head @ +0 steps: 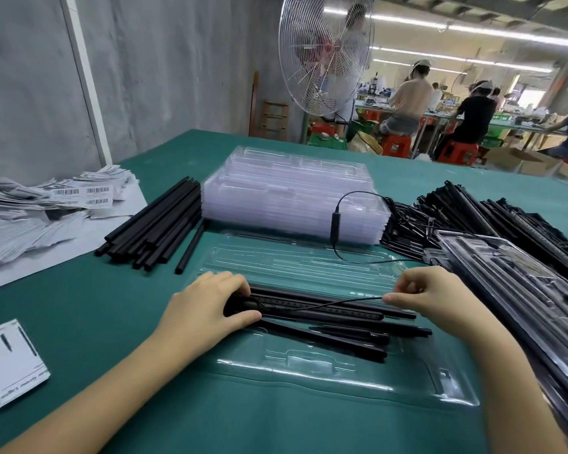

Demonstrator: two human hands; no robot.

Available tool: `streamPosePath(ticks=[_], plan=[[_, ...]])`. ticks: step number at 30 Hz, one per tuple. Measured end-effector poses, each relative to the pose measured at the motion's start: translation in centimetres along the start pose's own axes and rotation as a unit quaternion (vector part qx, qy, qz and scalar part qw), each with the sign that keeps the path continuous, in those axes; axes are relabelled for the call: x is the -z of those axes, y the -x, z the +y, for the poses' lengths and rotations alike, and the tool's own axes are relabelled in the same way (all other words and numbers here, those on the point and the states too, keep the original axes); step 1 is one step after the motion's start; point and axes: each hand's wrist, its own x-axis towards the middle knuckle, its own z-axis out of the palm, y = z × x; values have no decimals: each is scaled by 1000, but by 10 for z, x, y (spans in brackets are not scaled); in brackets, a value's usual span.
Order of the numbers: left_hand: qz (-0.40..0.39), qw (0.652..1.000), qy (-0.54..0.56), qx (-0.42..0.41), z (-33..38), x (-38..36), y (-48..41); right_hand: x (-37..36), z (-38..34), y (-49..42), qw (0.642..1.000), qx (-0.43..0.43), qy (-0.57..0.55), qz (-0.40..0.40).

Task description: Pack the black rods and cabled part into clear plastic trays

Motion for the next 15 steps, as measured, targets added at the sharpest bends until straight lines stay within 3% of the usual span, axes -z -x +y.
streamPosePath(ticks=[5, 11, 15], plan=[[-31, 999, 12, 5, -1, 2, -2, 9, 0, 6, 1000, 4, 6, -5], [-66, 998, 3, -10, 1, 9, -9, 14, -13, 10, 986, 22, 162, 8], [-82, 996, -18, -30, 2, 11, -12, 17, -21, 17, 998, 47, 41, -27]])
